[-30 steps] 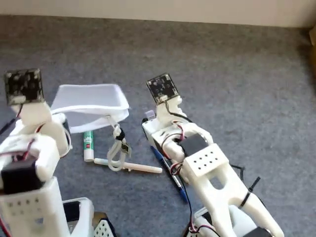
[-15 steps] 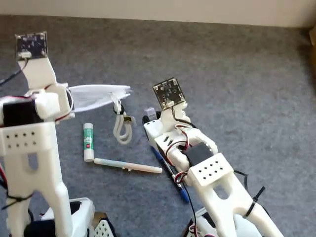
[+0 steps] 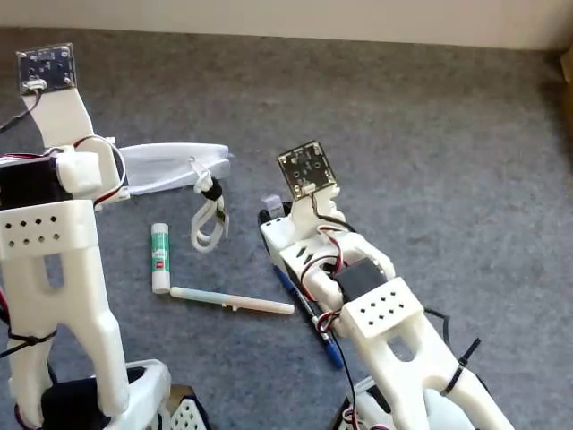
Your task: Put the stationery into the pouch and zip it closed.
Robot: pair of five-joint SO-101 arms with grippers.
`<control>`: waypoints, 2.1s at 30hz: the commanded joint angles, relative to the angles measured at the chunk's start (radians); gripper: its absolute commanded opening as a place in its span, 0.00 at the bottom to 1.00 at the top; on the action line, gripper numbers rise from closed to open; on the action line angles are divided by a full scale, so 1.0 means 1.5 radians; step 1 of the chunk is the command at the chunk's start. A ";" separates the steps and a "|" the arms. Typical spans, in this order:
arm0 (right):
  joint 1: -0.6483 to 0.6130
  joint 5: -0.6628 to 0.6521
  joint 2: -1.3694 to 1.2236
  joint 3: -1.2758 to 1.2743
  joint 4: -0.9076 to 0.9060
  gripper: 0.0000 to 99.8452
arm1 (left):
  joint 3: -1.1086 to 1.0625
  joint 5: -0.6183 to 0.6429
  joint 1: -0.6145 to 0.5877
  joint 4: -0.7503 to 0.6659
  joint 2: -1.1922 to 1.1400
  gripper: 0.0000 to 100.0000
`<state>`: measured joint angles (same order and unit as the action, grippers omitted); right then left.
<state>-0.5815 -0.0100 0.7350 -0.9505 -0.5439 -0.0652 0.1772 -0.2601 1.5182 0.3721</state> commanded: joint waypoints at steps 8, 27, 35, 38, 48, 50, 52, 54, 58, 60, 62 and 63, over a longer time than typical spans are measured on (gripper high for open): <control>-0.060 0.002 0.099 0.087 0.032 0.00 | 0.013 0.009 0.007 0.000 -0.014 0.01; -0.177 0.001 0.119 0.192 0.310 0.00 | 0.014 0.009 0.007 0.000 -0.014 0.01; -0.204 0.000 0.019 0.195 0.452 0.00 | 0.014 0.009 0.010 0.000 -0.014 0.01; -0.203 0.000 -0.035 0.194 0.505 0.00 | 0.014 0.009 0.009 0.000 -0.014 0.01; -0.202 0.000 -0.143 0.191 0.577 0.00 | 0.014 0.009 0.010 0.001 -0.014 0.01; -0.202 0.000 -0.162 0.191 0.592 0.00 | 0.013 0.009 0.010 0.002 -0.014 0.01; -0.203 -0.030 -0.183 0.191 0.604 0.00 | 0.013 0.009 0.010 0.002 -0.014 0.01; -0.203 -0.075 -0.208 0.191 0.619 0.00 | 0.013 0.009 0.010 0.003 -0.014 0.01; -0.202 -0.125 -0.249 0.190 0.658 0.00 | 0.012 0.009 0.009 0.004 -0.014 0.01; -0.202 -0.129 -0.257 0.190 0.664 0.00 | 0.012 0.009 0.008 0.004 -0.014 0.01; -0.202 -0.129 -0.257 0.190 0.664 0.00 | 0.011 0.009 0.008 0.004 -0.014 0.01; -0.202 -0.129 -0.257 0.190 0.664 0.00 | 0.010 0.009 0.007 0.004 -0.014 0.01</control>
<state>-0.8807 -0.1864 0.3360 -0.7311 0.4196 -0.0652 0.1803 -0.2601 1.5182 0.3690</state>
